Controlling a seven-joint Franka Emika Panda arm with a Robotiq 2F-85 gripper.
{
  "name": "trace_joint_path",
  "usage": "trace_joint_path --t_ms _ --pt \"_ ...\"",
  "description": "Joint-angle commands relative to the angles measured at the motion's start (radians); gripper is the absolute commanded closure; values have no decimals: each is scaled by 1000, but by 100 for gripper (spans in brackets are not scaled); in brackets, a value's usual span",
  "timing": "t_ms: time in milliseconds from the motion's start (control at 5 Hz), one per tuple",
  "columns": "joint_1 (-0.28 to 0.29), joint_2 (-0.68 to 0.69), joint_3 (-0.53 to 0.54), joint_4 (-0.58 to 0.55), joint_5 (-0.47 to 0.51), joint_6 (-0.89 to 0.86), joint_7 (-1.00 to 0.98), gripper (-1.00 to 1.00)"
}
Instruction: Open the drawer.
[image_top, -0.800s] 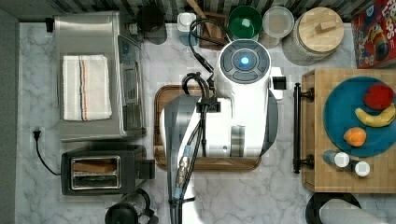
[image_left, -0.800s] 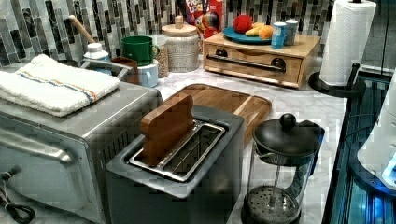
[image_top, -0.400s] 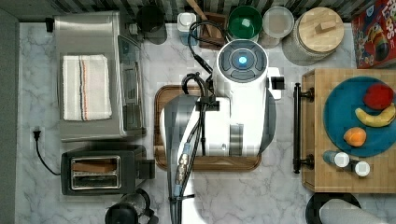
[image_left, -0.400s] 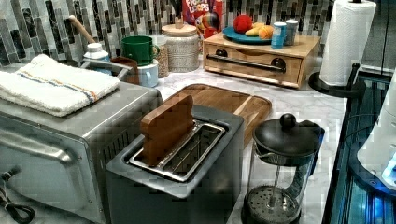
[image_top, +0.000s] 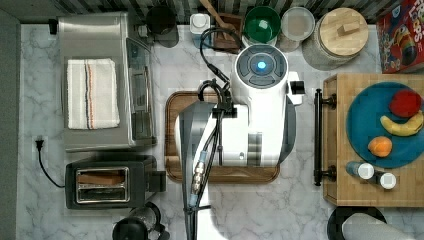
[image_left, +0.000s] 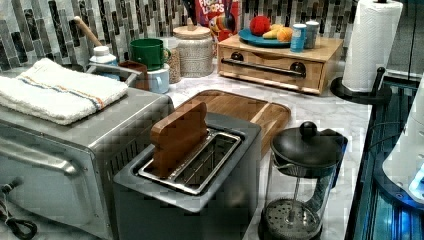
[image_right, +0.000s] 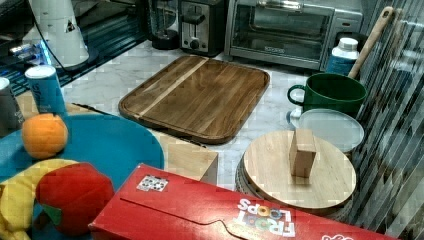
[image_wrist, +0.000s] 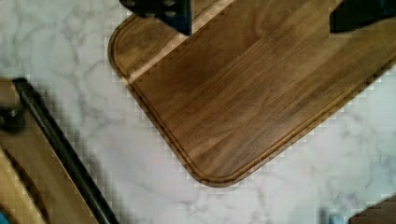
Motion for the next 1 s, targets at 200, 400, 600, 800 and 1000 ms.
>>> trace_joint_path --t_ms 200,400,600,800,1000 --pt "-54 -26 -41 -25 -33 -52 -474 -100" --pt "-67 -54 -66 -94 -51 47 -576 -100" --pt "-95 -57 -73 -128 -75 118 -674 -100" --pt "-121 -46 -92 -146 -81 182 -779 -100" --pt "-130 -28 -125 -161 -97 256 -865 -100"
